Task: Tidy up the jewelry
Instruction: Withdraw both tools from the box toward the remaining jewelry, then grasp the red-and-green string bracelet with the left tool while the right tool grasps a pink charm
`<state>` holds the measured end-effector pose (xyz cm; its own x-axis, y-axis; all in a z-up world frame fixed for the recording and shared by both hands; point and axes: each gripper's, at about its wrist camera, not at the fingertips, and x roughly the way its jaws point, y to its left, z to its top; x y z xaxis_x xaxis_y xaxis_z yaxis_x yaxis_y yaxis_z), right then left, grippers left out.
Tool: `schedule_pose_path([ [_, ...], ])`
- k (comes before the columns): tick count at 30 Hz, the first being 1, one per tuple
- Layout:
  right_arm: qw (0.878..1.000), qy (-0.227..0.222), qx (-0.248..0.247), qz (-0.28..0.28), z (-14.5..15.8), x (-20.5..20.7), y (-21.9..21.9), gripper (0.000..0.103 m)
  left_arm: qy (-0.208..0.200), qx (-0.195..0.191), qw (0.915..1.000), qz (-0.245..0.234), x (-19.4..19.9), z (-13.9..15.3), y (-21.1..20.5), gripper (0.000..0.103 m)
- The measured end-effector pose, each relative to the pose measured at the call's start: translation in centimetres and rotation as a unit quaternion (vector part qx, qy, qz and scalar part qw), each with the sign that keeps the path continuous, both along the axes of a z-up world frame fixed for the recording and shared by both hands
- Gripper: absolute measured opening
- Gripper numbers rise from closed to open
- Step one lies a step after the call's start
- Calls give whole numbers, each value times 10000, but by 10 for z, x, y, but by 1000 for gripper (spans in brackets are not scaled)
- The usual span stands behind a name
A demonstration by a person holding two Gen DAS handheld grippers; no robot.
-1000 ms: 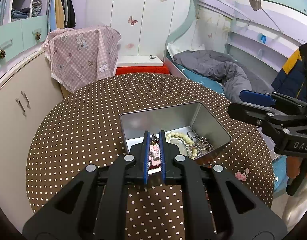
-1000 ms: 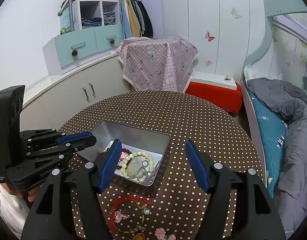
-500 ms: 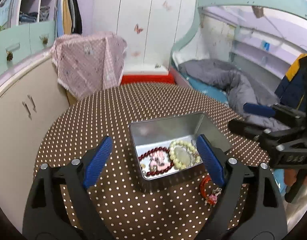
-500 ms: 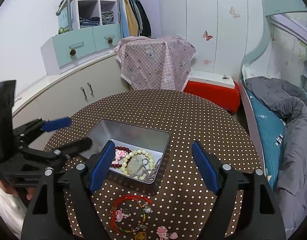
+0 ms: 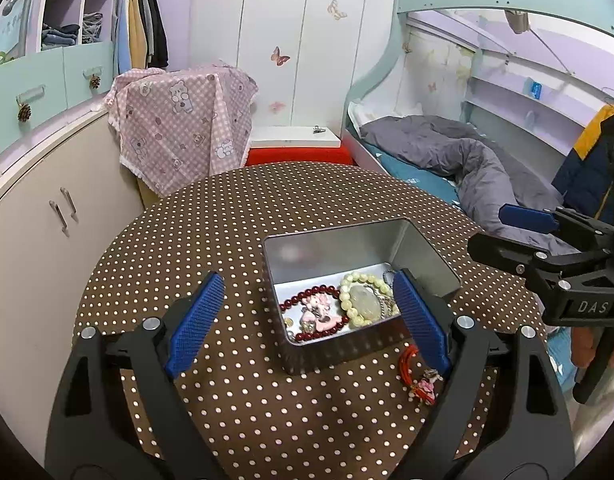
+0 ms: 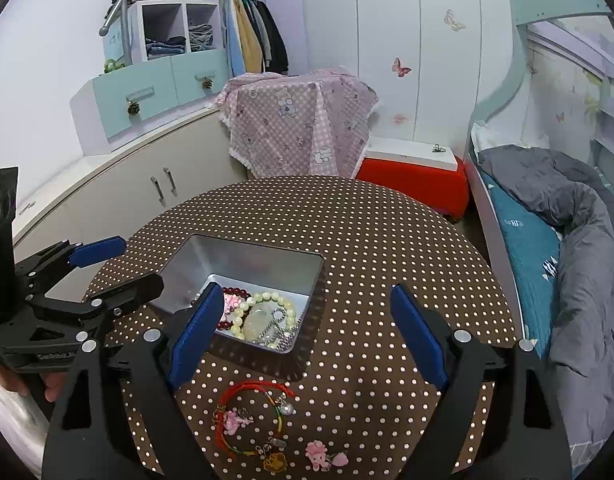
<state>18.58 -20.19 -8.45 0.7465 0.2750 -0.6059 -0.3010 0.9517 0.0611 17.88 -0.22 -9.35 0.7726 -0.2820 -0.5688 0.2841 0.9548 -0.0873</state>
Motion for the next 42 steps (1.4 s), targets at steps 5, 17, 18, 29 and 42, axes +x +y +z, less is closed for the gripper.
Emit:
schedule_pose_path([
  [5,9999,12,7,-110,-3,-8,-9,82,130,1,9999,-48,-7,-5,-3,85],
  [17,9982,404,446,-80,-30,-41,-15,69,434,78,9988,-234,-34,-24,-14,85],
  [18,9973,479,559,-23,-34,-44,-15,66,452,79,9987,-242,-36,-26,-14,85],
  [29,9972,615,426,-51,-67,-57,7,33,492,-109,9983,-297,-56,-46,-9,85],
  [42,9980,356,469,-213,-77,-57,31,22,413,-241,9984,-284,-62,-59,-4,85],
])
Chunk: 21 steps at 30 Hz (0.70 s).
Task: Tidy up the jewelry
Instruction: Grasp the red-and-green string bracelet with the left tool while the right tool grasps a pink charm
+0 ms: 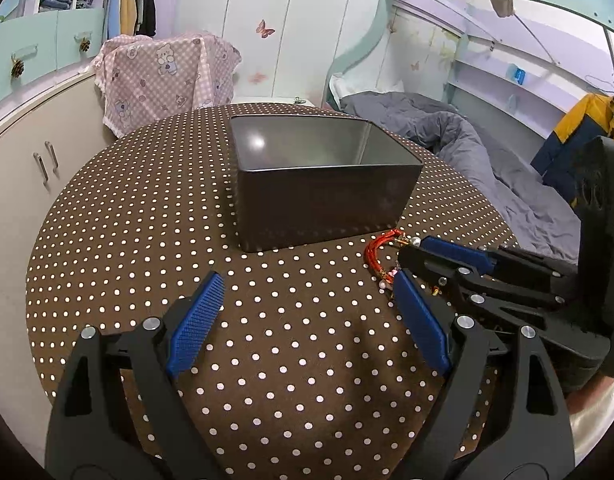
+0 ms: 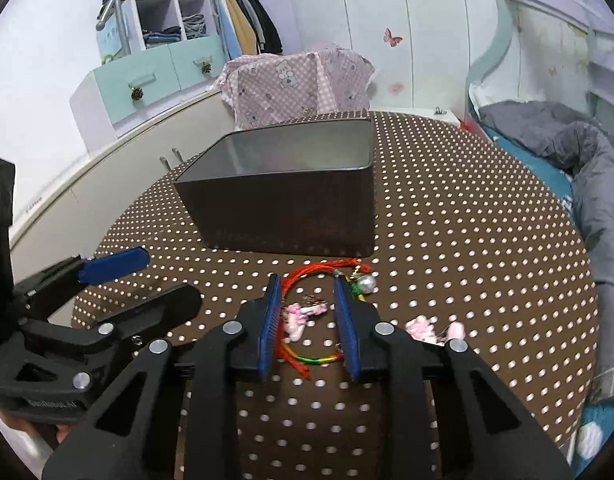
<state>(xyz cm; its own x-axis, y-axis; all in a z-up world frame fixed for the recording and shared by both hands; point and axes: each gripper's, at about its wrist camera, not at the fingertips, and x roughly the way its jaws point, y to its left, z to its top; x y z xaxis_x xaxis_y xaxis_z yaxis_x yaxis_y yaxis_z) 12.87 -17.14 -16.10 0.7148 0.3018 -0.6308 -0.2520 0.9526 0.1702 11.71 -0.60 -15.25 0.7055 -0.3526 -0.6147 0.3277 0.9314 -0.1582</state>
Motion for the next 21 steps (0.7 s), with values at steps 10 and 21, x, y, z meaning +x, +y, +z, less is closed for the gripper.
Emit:
schedule_pose_path([
  [10,9987,229,-397,-215,-9,6,7,13,42,-91,9999,-8,4,-4,5,85],
  [21,9991,46,-114,-395,-3,0,-3,11,171,-295,9994,-95,11,-3,11,85],
])
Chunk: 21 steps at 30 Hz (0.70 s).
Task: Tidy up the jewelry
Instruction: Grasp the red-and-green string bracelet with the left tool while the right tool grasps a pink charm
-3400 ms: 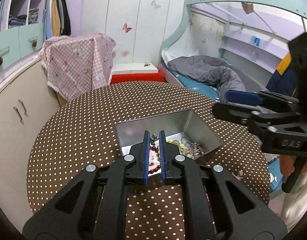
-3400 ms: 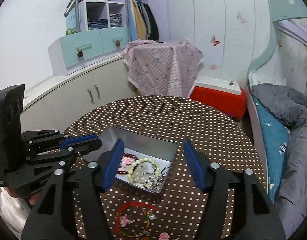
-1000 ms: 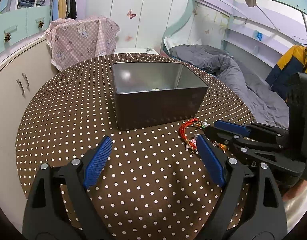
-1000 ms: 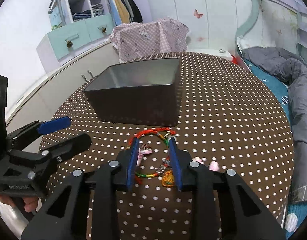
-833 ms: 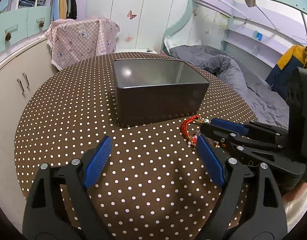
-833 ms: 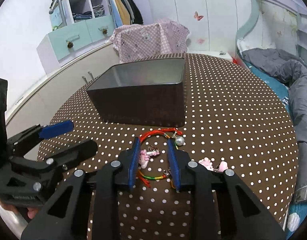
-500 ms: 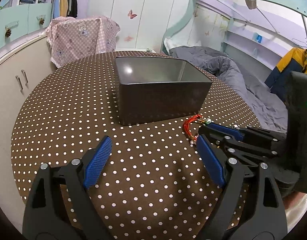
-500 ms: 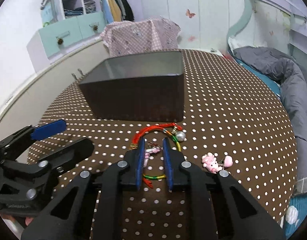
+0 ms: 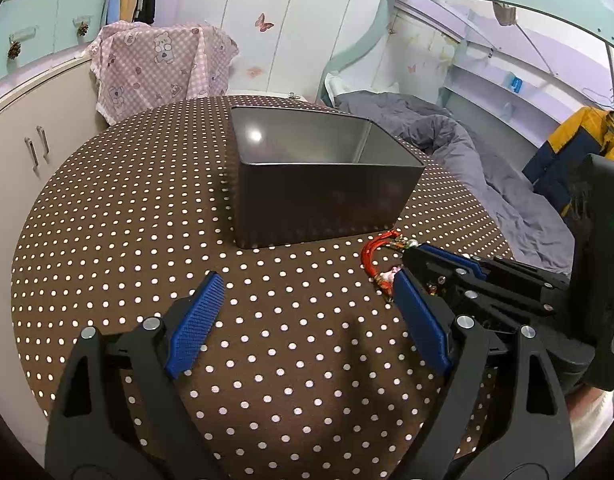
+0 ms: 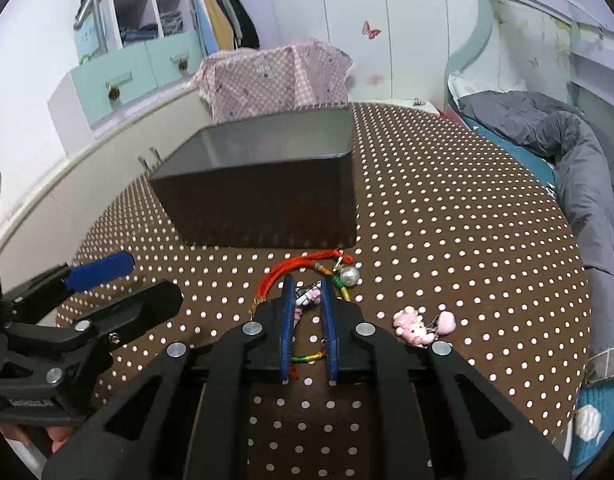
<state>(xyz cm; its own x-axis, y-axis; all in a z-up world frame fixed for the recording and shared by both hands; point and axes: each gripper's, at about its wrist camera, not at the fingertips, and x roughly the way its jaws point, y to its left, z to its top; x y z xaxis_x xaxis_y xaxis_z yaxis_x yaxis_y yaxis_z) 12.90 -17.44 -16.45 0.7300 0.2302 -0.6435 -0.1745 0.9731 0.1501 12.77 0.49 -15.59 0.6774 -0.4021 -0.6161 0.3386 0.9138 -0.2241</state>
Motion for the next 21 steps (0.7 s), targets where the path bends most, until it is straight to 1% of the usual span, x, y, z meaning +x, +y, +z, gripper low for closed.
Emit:
schedule_pose_path([
  [4,9996,-255,126,8,11,-7,-7,11,50,-120,9998,-153,3,4,-8,85],
  [9,9984,-492,108,-243,21,-14,-21,11,155,-126,9989,-426,9,5,-28,85],
  [10,9981,-531,98,-292,22,-15,-24,11,183,-116,9987,-464,9,4,-32,81],
  [11,9976,-584,107,-355,23,-18,-29,11,275,-131,9980,-555,11,3,-37,75],
  [12,9970,-627,110,-438,23,-19,-32,11,409,-186,9970,-633,14,1,-41,72],
  [14,9964,-661,144,-516,23,-21,-38,11,561,-174,9961,-665,18,-3,-48,57],
  [15,9958,-687,126,-596,22,-22,-42,11,613,-102,9957,-686,20,-5,-53,54],
  [17,9954,-695,125,-641,20,-23,-47,11,736,88,9949,-690,23,-10,-62,44],
  [18,9953,-696,134,-663,19,-24,-49,11,725,178,9952,-627,23,-11,-65,42],
  [19,9951,-693,138,-686,18,-24,-51,11,686,246,9956,-588,23,-11,-67,33],
  [21,9953,-646,96,-719,16,-22,-53,11,692,400,9954,-536,24,-12,-70,24],
])
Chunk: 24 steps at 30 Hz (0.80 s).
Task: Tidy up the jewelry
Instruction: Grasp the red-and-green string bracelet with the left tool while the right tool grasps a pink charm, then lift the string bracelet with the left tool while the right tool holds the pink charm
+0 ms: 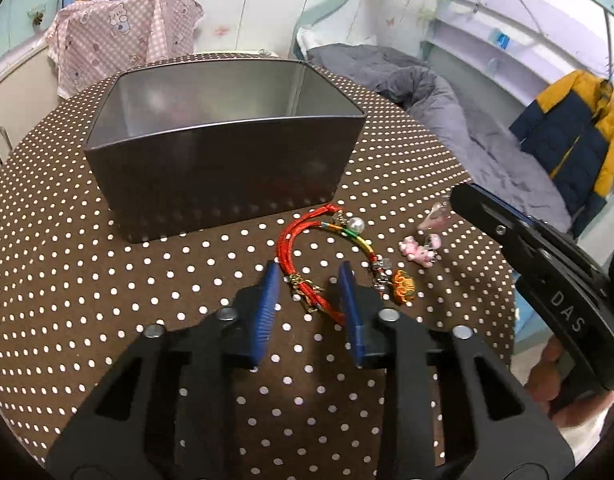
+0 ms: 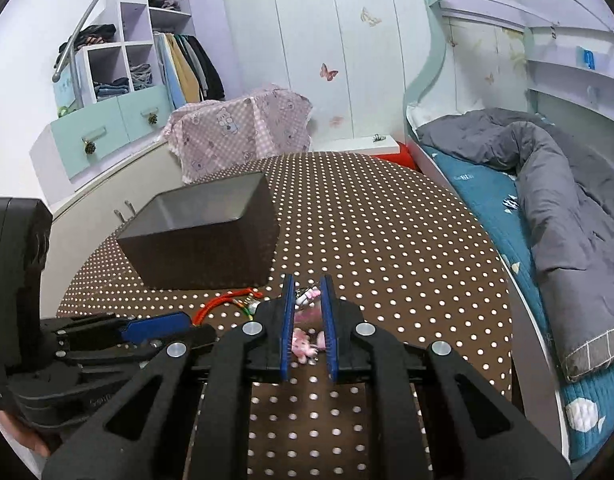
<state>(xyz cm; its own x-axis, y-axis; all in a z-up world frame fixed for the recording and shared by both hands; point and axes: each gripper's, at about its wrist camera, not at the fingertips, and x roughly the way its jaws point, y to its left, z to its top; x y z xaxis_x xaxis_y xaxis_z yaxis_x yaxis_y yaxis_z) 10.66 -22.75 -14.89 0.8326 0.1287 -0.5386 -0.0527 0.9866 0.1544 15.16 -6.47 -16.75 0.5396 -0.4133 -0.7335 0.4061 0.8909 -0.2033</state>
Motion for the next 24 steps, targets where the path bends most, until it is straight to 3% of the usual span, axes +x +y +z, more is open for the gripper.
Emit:
schedule_pose_path([
  [1,10000,13,-11,-25,-1,0,-1,11,-12,68,10000,11,0,-1,0,14],
  [4,10000,4,67,-22,-1,0,-5,11,5,62,9999,79,3,-1,3,8],
  [24,9989,-429,-9,203,23,-5,2,11,-740,-165,9961,447,-8,44,33,7],
])
